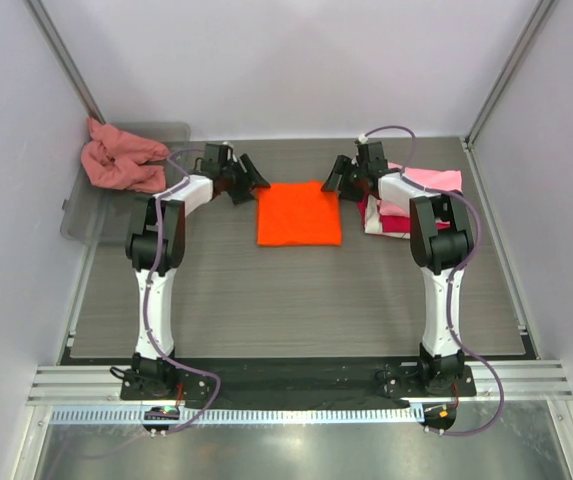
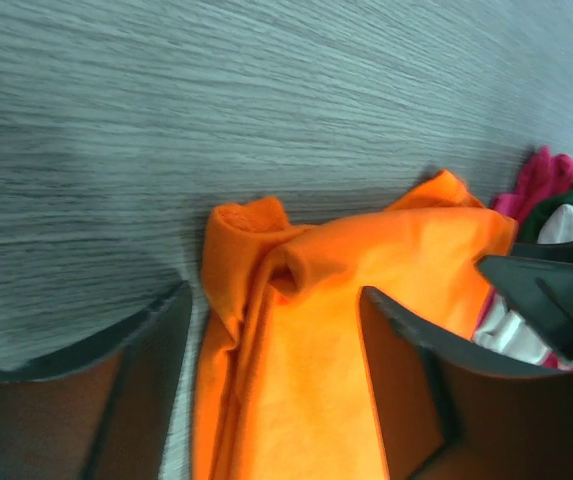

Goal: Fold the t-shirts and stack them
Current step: Fold the tshirt

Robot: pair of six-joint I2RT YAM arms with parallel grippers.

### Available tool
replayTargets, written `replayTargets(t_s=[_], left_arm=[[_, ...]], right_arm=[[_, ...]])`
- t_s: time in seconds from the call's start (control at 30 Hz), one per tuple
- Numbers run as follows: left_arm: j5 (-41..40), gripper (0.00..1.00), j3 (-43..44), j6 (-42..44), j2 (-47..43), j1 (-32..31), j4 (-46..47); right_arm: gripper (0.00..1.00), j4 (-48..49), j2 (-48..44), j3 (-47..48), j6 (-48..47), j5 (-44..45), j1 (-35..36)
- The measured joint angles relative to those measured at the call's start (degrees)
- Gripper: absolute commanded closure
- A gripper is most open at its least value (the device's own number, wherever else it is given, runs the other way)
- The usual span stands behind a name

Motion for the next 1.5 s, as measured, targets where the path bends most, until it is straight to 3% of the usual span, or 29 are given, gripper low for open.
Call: replayTargets(t_s=[0.13, 0.23, 0.37, 0.4, 0.47, 0.5, 0.67, 0.8, 0.93, 1.17, 1.37, 1.5], left_arm=[[-0.7, 0.42, 1.2, 0.2, 0.8, -0.3, -1.0], [-0.9, 0.52, 2.3, 0.2, 1.7, -0.4, -1.3], [-1.3, 0.69, 3.8, 0.3, 3.3, -0.7, -1.5], [-1.3, 0.83, 4.3, 0.2, 3.8, -0.7, -1.3], [-1.4, 0.94, 5.0, -0.1, 4.9, -0.9, -0.8], [-1.1, 1.0, 5.2, -0.2, 5.3, -0.9, -0.2], [-2.0, 1.0, 5.3, 0.1, 5.4, -1.2, 1.1], [-2.4, 1.0, -1.5, 0.9, 1.2, -1.4, 5.5], [-2.4, 1.0, -11.4, 1.3, -7.6, -2.3, 9.1], [-5.1, 1.0, -22.4, 1.2, -27.0, -9.7, 15.2], [-7.6, 1.0, -20.2, 1.0, -34.1, -19.3, 17.2], [-8.7, 1.0, -14.8, 0.5, -33.9, -24.8, 16.4]], right_arm=[[0.39, 2.3, 1.6, 1.1, 1.6, -1.2, 0.0], [0.51, 3.1, 2.7, 2.0, 2.3, -2.1, 0.0], [0.84, 4.5, 4.3, 2.3, 3.5, -4.0, 0.0], [0.88, 4.9, 4.8, 2.5, 3.7, -4.5, 0.0], [0.99, 5.7, 5.8, 3.2, 4.3, -5.8, 0.0], [0.99, 6.0, 6.2, 3.6, 4.5, -6.3, 0.0], [0.99, 7.4, 6.1, 3.2, 4.8, -6.8, 0.0], [0.99, 10.0, 1.4, -3.4, 4.6, -6.8, 0.0], [0.99, 11.0, -9.9, -13.2, 3.9, -6.5, 0.0], [0.99, 11.3, -40.0, -28.8, 1.7, -1.2, 0.4], [0.99, 1.6, -61.5, -31.7, -1.1, 12.3, -1.5], [0.99, -8.6, -67.8, -27.2, -2.0, 23.5, -4.9]])
